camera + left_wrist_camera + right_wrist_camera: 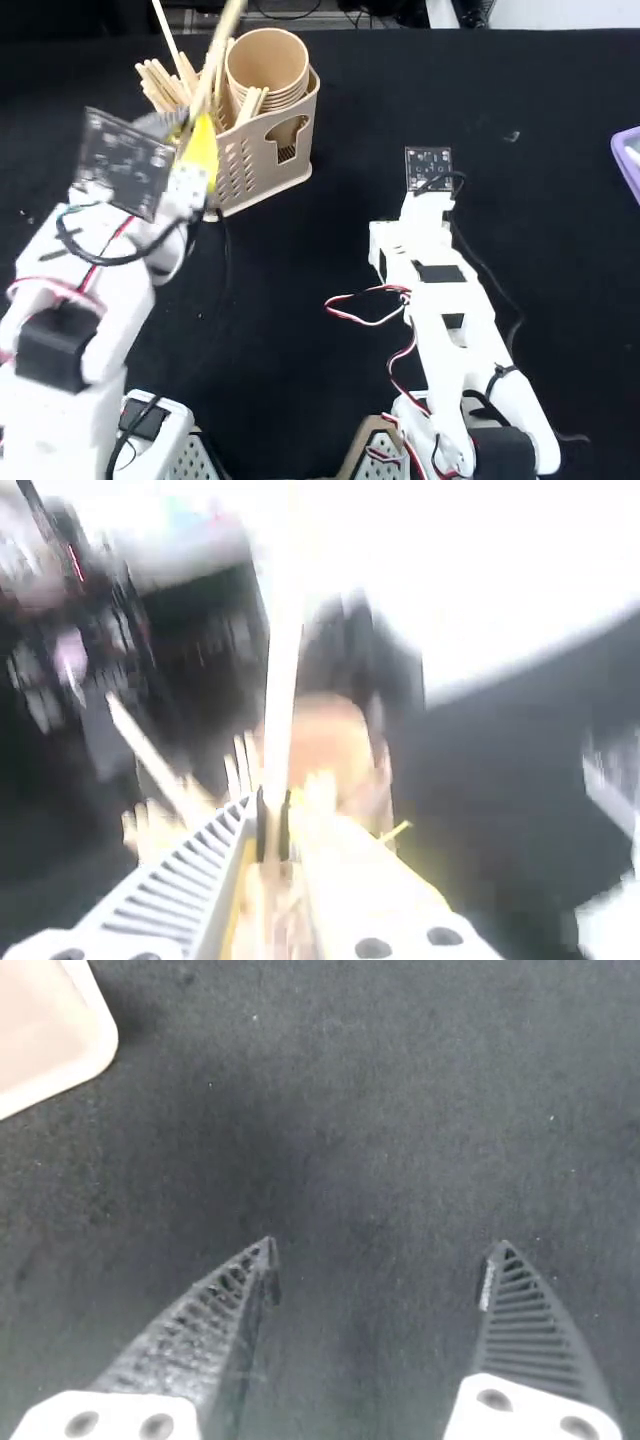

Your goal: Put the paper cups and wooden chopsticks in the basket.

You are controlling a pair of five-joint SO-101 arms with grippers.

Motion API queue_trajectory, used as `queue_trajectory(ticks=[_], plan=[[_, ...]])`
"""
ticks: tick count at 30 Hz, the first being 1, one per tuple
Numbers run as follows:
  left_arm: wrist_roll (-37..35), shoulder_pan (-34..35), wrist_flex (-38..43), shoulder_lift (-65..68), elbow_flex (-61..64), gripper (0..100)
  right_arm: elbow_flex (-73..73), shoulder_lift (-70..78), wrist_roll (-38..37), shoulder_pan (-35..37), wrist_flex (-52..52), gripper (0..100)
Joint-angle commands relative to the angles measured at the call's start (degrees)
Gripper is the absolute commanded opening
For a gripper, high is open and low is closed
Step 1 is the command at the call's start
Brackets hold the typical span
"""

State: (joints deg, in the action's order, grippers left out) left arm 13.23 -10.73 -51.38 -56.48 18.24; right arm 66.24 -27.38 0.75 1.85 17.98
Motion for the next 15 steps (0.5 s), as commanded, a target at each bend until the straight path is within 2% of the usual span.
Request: queue_trajectory(ticks=[1, 4, 6, 10, 15], plan=[[-5.6, -0.3, 29.0, 3.3, 6.2, 3, 0.0, -1.6, -0.1, -0.4, -3.5, 32.2], [-5.5, -0.3, 43.8, 6.6, 11.4, 3, 0.7, -1.6, -0.2, 0.7, -4.4, 32.2], [-5.5, -0.1, 50.5, 9.5, 13.5, 3, 0.7, -1.6, -0.3, 0.9, -4.4, 32.2], [-5.9, 3.8, 55.6, 16.2, 13.6, 3, 0.7, -1.6, -0.3, 0.9, -4.4, 32.2], [-6.0, 8.3, 56.2, 23.7, 13.3, 3, 0.6, -1.6, -0.3, 0.9, -4.4, 32.2]])
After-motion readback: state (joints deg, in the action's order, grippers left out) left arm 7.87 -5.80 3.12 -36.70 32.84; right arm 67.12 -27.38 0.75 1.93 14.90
